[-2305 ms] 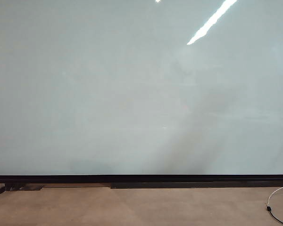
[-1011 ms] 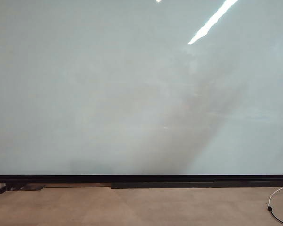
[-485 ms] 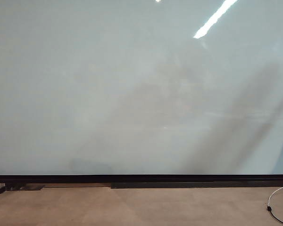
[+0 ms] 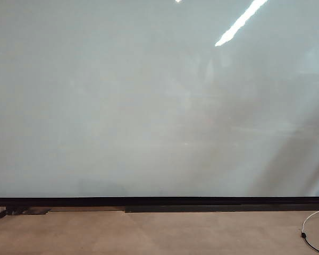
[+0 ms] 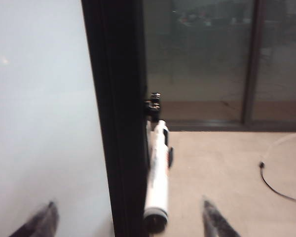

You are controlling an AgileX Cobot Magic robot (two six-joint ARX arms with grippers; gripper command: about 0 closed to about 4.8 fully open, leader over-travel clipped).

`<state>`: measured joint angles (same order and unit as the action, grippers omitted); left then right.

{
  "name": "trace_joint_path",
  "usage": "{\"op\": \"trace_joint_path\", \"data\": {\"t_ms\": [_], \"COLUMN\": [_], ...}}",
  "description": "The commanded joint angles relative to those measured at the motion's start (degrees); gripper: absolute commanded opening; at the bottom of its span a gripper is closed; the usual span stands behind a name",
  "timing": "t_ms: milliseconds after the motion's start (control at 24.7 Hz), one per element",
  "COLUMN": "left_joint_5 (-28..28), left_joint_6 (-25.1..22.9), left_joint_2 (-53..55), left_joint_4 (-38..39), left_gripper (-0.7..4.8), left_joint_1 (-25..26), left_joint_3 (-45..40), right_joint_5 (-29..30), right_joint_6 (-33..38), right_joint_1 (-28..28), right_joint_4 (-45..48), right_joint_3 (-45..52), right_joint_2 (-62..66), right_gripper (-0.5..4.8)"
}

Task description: Pick up the pen on the shelf to the right of the whiteboard and draw a triangle.

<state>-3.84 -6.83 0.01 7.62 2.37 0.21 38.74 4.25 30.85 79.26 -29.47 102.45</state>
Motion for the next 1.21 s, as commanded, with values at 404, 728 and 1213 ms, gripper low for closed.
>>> {"op": "trace_joint_path", "data": {"t_ms": [404, 728, 1213], "left_joint_5": [0.0, 0.0, 0.0], "left_joint_6": [0.0, 0.0, 0.0], "left_joint_2": [0.0, 0.0, 0.0], "left_joint_4": [-0.4, -0.4, -0.4], "left_gripper": [-0.05, -0.05, -0.05], "left_joint_1": [0.0, 0.0, 0.0], "left_joint_3": [0.2, 0.2, 0.2], "right_joint_5": [2.1, 2.1, -4.4], "right_joint_6": [-3.6, -3.6, -3.9], "right_joint_1": [-0.7, -1.5, -4.2], "right_joint_4": [1.7, 1.7, 1.8], "right_joint_3": [-9.1, -11.2, -12.2], "right_joint_2": [10.4, 11.9, 14.6], "right_gripper": [3.68, 3.68, 3.64]}}
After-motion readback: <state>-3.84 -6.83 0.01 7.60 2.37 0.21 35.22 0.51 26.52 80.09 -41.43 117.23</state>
